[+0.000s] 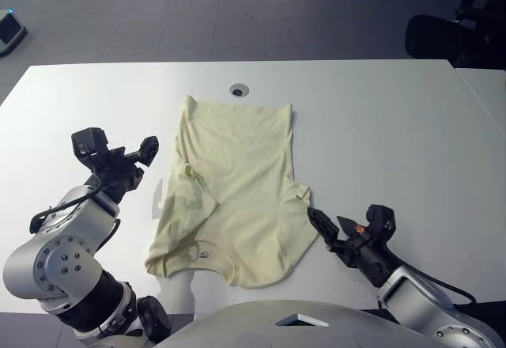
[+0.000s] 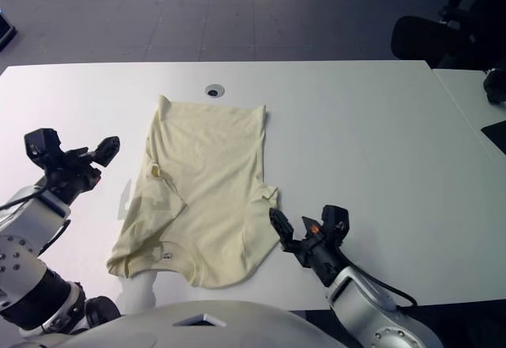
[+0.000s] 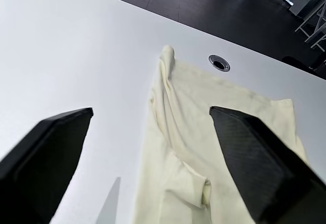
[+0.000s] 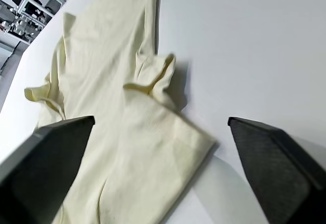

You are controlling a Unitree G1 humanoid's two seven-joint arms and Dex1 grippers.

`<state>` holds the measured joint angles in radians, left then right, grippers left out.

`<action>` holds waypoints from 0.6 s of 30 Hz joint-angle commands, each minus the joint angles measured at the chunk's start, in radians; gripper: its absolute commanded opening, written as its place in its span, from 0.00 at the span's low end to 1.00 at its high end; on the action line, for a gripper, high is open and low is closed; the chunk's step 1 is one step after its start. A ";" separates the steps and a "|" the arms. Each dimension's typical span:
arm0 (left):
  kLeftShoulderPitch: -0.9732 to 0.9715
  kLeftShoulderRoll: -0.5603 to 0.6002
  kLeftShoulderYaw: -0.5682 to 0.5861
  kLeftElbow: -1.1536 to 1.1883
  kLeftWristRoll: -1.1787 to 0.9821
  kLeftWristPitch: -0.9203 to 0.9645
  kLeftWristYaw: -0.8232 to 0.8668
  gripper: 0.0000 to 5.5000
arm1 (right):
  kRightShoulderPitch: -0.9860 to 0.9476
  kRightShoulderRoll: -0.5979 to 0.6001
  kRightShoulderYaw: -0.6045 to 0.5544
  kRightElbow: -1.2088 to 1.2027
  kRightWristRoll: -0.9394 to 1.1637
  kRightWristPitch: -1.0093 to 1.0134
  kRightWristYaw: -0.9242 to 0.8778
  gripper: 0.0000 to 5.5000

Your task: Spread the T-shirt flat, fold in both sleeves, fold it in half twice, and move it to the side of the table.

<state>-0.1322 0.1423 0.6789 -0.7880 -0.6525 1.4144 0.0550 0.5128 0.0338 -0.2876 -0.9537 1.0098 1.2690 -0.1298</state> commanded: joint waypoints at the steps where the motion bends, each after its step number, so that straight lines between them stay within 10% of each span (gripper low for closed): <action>1: -0.015 0.000 -0.012 0.016 0.011 -0.002 -0.002 0.90 | 0.021 -0.003 0.057 0.023 -0.003 -0.020 -0.027 0.76; 18: -0.014 -0.018 -0.019 0.009 0.014 0.015 0.003 0.98 | 0.056 -0.086 0.137 0.044 0.005 -0.097 -0.085 0.28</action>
<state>-0.1396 0.1302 0.6604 -0.7722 -0.6496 1.4197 0.0536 0.5716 -0.0275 -0.1480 -0.9213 1.0090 1.1749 -0.2031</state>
